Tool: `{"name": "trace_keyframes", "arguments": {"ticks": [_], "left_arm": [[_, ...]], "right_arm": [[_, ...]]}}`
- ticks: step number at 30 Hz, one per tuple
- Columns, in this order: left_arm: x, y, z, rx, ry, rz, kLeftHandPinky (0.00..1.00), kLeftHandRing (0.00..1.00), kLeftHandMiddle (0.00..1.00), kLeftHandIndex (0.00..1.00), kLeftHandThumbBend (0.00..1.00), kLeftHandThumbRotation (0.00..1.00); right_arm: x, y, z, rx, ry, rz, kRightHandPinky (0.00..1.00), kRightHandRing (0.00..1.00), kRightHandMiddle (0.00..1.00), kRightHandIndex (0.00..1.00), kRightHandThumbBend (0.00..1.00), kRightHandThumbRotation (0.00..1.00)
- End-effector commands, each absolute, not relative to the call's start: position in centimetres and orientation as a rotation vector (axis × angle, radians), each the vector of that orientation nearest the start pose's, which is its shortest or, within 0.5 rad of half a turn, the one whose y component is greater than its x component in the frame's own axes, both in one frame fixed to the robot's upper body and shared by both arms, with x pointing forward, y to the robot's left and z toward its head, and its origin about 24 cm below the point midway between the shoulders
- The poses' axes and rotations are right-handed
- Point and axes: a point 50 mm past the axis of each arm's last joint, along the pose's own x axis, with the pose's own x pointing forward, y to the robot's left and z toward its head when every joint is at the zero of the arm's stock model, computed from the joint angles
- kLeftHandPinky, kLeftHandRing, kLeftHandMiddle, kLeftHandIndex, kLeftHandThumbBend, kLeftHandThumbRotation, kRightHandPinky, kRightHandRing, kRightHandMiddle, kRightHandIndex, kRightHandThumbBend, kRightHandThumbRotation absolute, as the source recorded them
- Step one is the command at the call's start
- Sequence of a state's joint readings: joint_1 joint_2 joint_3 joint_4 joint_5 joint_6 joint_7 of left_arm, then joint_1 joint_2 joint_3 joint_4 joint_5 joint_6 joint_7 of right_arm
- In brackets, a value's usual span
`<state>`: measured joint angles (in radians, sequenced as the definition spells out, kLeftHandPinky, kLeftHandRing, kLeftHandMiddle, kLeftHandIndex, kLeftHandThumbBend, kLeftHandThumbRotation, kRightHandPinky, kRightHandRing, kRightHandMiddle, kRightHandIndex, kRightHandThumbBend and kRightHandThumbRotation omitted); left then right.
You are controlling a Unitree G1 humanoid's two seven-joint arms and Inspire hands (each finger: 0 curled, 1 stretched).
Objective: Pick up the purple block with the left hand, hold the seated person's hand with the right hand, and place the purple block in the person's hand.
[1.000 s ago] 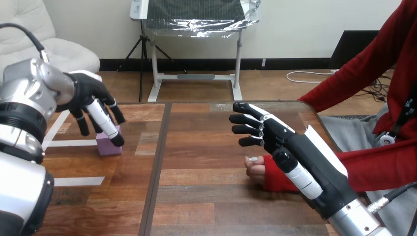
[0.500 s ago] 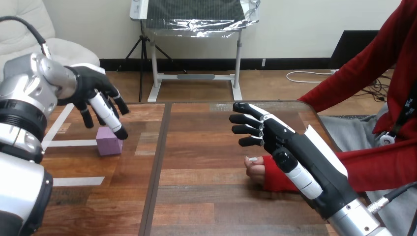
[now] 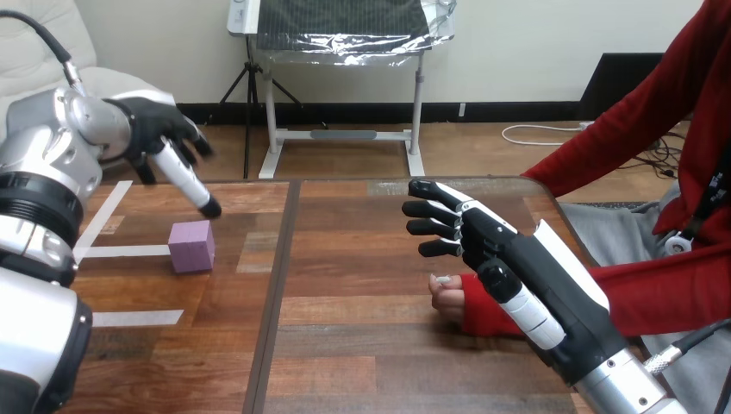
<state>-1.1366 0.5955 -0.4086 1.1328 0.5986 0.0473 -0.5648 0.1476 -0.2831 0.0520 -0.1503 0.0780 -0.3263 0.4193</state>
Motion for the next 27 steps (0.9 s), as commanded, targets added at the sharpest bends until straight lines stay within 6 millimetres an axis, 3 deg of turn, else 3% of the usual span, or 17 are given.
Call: {"name": "trace_keyframes", "arguments": {"ticks": [1,13,27], "left_arm": [[40.9,24.1,18.2,1.346,0.368,-0.249,0.89,0.95,0.96,0.95,0.74,0.42],[40.7,24.1,15.7,1.409,0.24,-0.117,0.82,0.92,0.94,0.92,0.75,0.6],[40.2,23.7,12.7,1.485,0.244,-0.119,0.9,0.92,0.94,0.93,0.74,0.72]], "right_arm": [[22.3,-16.6,8.9,-0.276,-0.349,0.484,0.79,0.85,0.87,0.91,1.0,1.0],[22.2,-16.7,9.0,-0.28,-0.35,0.486,0.8,0.85,0.88,0.91,1.0,1.0],[22.1,-16.8,9.0,-0.275,-0.364,0.481,0.8,0.85,0.87,0.91,0.99,1.0]]}}
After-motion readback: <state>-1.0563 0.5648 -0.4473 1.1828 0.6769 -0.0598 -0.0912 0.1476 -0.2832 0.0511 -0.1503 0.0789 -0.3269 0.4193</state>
